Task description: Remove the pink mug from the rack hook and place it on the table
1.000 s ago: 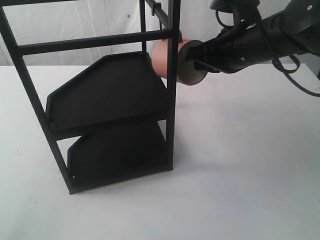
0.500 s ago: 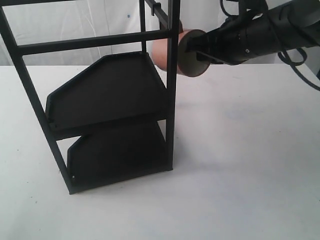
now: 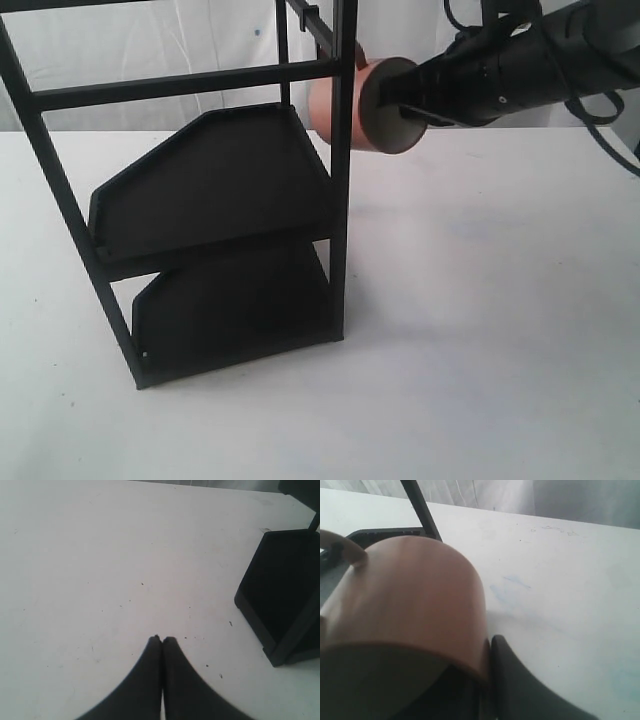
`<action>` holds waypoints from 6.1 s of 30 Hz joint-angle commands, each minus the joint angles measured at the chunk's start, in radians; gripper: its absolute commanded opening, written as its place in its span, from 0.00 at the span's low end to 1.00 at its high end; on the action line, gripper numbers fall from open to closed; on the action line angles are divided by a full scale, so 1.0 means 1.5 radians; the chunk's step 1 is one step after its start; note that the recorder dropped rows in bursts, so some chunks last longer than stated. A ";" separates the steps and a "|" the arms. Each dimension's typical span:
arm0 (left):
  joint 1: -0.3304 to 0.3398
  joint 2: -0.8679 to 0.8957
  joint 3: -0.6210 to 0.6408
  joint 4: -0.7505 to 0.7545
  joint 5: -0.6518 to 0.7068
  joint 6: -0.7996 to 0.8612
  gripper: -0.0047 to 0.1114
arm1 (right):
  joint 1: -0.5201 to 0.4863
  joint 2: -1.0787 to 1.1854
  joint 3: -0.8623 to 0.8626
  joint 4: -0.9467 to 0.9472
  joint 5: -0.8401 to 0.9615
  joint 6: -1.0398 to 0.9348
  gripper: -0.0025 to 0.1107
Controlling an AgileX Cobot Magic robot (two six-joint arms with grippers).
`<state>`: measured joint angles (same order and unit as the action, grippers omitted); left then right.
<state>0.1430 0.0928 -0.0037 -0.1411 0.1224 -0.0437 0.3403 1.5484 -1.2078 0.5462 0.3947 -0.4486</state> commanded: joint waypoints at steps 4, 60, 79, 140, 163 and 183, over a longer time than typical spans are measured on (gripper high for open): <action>-0.004 -0.004 0.002 -0.005 0.004 -0.001 0.04 | -0.003 -0.031 -0.001 -0.024 0.011 0.001 0.02; -0.004 -0.004 0.002 -0.005 0.004 -0.001 0.04 | -0.003 -0.020 -0.038 -0.415 0.389 0.194 0.02; -0.004 -0.004 0.002 -0.005 0.004 -0.001 0.04 | -0.003 0.196 -0.136 -0.371 0.479 0.185 0.02; -0.004 -0.004 0.002 -0.004 0.004 -0.001 0.04 | -0.003 0.229 -0.086 -0.359 0.331 0.196 0.22; -0.004 -0.004 0.002 -0.004 0.004 -0.001 0.04 | -0.223 -0.011 0.071 -0.482 0.207 0.423 0.02; -0.004 -0.004 0.002 -0.004 0.004 -0.001 0.04 | -0.223 -0.697 0.659 -0.452 -0.372 0.460 0.02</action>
<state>0.1430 0.0928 -0.0037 -0.1393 0.1224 -0.0437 0.0118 0.5693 -0.2763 -0.1334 -0.1474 0.2079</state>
